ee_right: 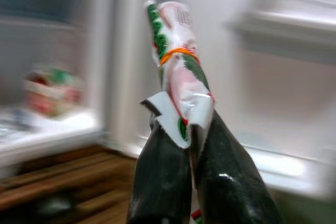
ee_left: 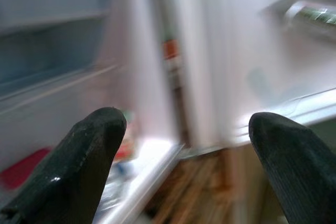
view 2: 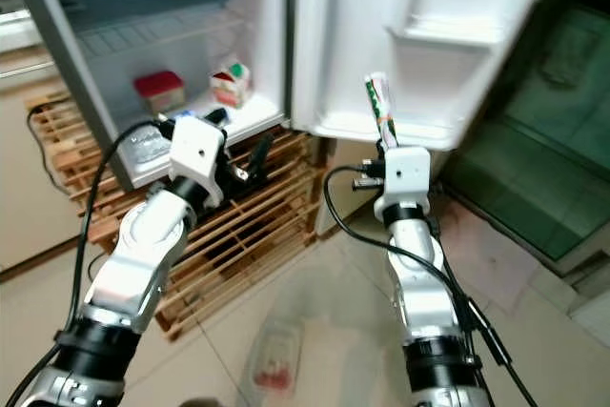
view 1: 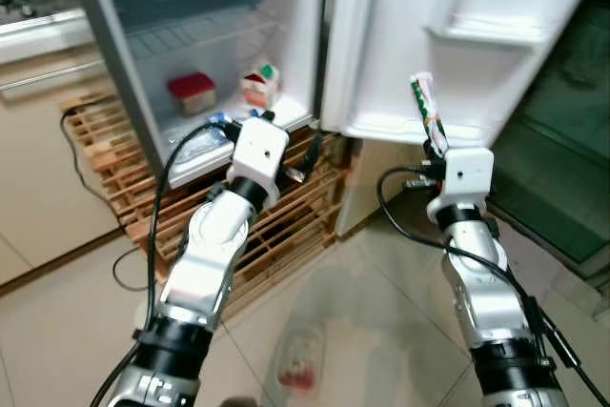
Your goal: Restocking fridge
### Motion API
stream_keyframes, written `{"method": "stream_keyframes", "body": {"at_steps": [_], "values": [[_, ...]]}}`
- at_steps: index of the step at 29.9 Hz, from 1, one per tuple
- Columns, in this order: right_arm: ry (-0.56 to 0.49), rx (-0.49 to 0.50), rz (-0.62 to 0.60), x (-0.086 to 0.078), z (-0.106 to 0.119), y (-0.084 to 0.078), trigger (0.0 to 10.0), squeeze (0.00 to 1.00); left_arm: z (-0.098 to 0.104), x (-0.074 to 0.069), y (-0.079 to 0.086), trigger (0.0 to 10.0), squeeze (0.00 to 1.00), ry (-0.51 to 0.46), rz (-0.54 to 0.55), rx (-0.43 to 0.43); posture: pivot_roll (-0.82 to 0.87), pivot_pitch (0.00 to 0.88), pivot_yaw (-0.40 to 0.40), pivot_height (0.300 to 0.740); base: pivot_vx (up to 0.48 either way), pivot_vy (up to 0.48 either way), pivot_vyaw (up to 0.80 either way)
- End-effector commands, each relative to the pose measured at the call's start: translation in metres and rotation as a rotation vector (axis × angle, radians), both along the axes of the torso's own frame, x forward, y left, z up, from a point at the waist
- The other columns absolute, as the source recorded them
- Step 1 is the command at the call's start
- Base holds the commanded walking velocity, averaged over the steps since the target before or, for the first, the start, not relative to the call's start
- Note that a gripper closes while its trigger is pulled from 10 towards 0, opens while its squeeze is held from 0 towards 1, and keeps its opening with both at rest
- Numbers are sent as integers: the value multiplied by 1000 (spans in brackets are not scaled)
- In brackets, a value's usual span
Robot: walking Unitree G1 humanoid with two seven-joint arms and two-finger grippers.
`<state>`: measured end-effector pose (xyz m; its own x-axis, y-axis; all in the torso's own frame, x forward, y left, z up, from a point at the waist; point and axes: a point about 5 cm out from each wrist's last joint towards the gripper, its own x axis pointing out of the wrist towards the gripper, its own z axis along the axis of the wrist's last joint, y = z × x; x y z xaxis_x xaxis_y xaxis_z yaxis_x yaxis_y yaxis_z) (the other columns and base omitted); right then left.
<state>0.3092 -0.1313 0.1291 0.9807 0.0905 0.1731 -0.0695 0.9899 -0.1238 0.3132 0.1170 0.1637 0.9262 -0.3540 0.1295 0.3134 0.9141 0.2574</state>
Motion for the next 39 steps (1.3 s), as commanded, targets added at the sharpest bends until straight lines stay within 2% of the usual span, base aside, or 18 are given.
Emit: {"method": "stream_keyframes", "body": {"at_steps": [1,7,13,20,23,33,39], "values": [[1,-15,-30,0,0,-13,0,0,5,0,-13,10000,0,-16,-36,-6,146,0,-55,740,424,0,0],[5,-16,-24,0,-1,-12,0,0,4,-1,-16,10000,0,-14,-52,-3,142,0,-50,740,424,0,0],[7,-12,-20,0,-2,-8,0,0,4,-2,-18,10000,0,-14,-70,10,148,0,-45,740,406,-253,0],[10,-10,-11,0,-2,-6,0,0,5,-2,-15,10000,0,-8,-59,-8,155,0,-44,740,399,-260,0],[9,-27,-3,1,-1,-5,0,0,4,-2,-13,10000,0,12,-49,-54,155,0,-44,740,419,-86,0],[-37,2,38,8,19,3,0,0,9,0,-8,10000,0,5,-2,-109,159,0,-50,740,0,0,793],[-20,3,38,9,15,2,0,0,8,0,-8,10000,0,10,-3,-107,163,0,-50,740,0,0,780]]}}
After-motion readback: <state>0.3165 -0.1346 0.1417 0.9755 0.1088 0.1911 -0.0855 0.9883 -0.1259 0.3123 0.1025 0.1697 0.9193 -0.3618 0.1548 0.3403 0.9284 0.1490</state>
